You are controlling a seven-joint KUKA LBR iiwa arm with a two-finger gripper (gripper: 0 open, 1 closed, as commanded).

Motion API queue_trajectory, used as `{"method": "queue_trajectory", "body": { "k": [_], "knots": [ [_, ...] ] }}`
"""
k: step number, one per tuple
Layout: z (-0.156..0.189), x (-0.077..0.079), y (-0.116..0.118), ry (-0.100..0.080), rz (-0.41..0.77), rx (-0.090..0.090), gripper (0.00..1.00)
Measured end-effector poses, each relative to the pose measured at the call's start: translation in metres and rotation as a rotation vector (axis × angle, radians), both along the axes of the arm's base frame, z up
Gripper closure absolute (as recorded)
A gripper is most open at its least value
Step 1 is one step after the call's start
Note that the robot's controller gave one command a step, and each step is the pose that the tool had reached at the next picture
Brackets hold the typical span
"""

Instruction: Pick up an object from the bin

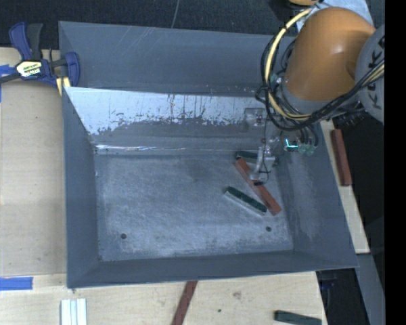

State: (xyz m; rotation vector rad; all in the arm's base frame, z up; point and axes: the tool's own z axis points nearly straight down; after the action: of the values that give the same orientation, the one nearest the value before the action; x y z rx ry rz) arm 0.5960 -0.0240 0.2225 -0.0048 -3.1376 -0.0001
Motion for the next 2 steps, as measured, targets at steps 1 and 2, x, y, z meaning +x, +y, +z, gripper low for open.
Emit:
{"method": "queue_trajectory", "body": {
  "k": [1, 2],
  "knots": [
    [0.004, 0.002, 0.000, -0.008, 0.000, 0.000, 0.00],
    [-0.046, -0.013, -0.008, -0.013, 0.068, -0.001, 0.00]
  ]
}}
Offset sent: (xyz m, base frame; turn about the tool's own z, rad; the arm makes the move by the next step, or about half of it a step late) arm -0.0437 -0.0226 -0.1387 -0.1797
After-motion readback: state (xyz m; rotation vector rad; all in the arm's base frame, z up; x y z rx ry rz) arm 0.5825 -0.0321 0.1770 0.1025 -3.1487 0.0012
